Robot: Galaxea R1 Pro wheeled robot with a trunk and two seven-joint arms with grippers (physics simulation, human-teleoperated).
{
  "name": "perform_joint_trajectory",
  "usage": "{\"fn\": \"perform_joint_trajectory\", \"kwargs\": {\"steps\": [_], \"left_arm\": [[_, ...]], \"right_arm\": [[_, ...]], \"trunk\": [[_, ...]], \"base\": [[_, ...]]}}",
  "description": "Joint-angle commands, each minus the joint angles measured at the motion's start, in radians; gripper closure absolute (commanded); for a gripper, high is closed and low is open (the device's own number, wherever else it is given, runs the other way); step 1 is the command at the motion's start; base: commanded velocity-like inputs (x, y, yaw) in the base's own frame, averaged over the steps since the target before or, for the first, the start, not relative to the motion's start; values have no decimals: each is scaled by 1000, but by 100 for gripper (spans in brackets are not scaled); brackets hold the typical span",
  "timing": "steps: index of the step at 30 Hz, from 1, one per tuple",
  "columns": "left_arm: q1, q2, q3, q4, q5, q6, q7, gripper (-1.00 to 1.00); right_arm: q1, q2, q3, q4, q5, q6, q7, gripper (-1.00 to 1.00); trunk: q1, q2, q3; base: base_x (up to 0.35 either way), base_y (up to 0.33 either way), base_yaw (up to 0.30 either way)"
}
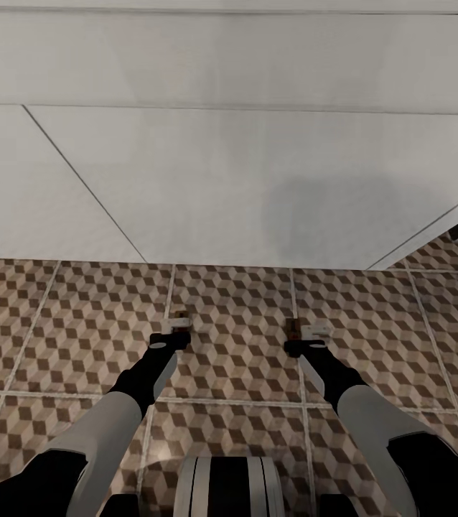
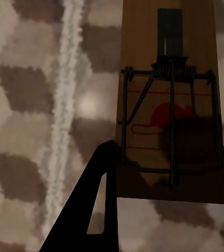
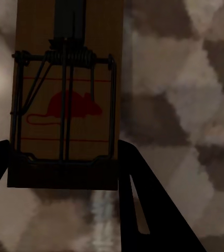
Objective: Take the four mousetraps from the cabinet in the bathroom and place them on the bathroom floor. Make sure all four end up on the same floor surface, and ensure that at least two of them are either under or directly next to the same bathroom sink.
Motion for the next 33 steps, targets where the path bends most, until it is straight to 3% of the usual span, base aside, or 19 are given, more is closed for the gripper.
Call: {"fn": "perform_joint_trajectory", "kwargs": {"steps": [1,11,16,33], "left_arm": [[0,1,-6,-2,4,6,8,100],[0,1,-5,-2,8,7,8,100],[0,1,-6,-2,9,9,7,100],[0,1,-5,-3,8,8,7,100]], "right_arm": [[0,-1,8,-2,-13,4,-6,100],[0,-2,8,-2,-13,5,-5,100],[0,-2,8,-2,-13,5,-4,100],[0,-5,8,-5,-14,11,3,100]], "trunk": [[0,0,-1],[0,0,-1],[2,-1,-20],[2,-1,-20]], "base": [[0,0,0],[0,0,0],[0,0,0],[0,0,0]]}}
